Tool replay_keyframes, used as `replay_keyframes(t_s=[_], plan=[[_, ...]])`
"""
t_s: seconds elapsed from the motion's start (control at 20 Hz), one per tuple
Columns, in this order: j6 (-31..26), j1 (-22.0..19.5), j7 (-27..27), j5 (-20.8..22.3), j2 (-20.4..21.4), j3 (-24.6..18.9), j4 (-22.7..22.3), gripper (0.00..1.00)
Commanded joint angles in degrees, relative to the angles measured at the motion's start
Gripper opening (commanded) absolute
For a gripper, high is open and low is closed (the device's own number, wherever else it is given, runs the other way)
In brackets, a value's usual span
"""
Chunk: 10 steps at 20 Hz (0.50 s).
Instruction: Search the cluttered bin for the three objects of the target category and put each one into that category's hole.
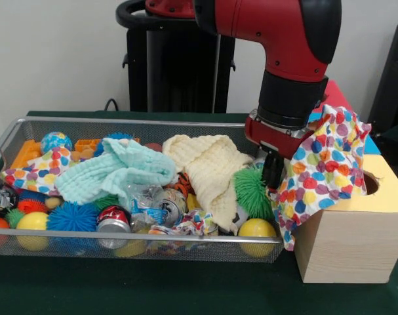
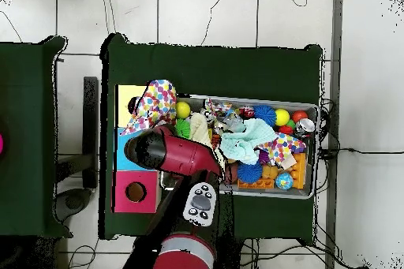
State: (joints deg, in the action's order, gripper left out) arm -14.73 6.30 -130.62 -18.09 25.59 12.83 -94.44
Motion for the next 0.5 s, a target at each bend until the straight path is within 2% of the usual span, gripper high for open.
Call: replay_keyframes(t_s=[0.05, 0.3, 0.5], plan=[[2.84, -2.57, -3.19, 4.42, 1.87, -5.42, -6.28, 0.0], [3.19, -3.24, -3.43, 5.67, 3.36, -6.13, -7.31, 0.0], [2.76, -3.33, -3.77, 6.35, 2.84, -6.01, -6.53, 0.0]])
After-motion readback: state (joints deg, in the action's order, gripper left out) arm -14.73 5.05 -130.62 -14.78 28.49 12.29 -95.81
